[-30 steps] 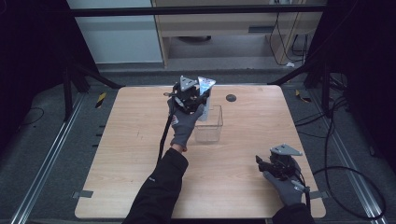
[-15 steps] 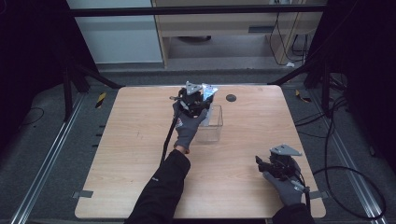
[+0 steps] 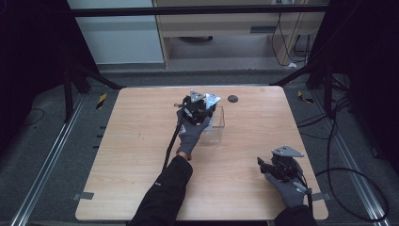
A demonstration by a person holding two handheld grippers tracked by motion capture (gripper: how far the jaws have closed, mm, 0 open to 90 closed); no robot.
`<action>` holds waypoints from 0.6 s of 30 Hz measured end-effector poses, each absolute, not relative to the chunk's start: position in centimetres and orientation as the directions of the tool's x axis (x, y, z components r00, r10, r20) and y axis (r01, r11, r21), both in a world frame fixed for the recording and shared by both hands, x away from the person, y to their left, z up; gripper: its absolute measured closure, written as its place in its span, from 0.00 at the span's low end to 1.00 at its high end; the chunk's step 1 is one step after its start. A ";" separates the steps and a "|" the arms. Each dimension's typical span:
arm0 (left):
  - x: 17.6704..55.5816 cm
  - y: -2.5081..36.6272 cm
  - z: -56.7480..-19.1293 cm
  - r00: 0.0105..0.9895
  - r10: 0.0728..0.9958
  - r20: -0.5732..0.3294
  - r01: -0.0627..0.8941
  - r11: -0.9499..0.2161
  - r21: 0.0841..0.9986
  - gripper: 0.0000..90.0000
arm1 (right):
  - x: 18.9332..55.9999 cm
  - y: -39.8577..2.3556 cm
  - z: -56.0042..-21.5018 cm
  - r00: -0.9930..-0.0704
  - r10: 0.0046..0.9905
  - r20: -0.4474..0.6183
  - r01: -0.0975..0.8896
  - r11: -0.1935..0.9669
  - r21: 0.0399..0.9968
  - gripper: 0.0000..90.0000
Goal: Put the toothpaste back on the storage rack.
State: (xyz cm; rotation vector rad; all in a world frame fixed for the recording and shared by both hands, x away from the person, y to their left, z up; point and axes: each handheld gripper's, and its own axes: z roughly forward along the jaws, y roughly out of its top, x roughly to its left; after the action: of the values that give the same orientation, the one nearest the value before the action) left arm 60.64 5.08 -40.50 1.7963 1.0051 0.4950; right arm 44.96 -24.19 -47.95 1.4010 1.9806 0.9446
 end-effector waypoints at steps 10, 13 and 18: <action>60.6 5.4 -41.4 0.576 0.812 -0.097 0.430 -0.199 0.881 0.76 | 45.0 -24.2 -48.0 -0.325 0.945 -0.034 0.573 0.225 0.788 0.38; 60.6 5.4 -41.6 0.577 0.811 -0.093 0.430 -0.205 0.879 0.76 | 45.0 -24.2 -48.0 -0.324 0.945 -0.034 0.574 0.225 0.787 0.38; 60.4 5.4 -41.8 0.581 0.809 -0.084 0.433 -0.220 0.874 0.75 | 45.0 -24.2 -48.0 -0.323 0.946 -0.033 0.574 0.223 0.788 0.38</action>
State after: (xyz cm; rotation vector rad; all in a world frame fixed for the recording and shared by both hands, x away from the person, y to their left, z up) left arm 60.40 5.38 -41.84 1.8501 1.0083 0.4912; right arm 45.00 -24.16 -48.02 1.3953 1.9839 0.9396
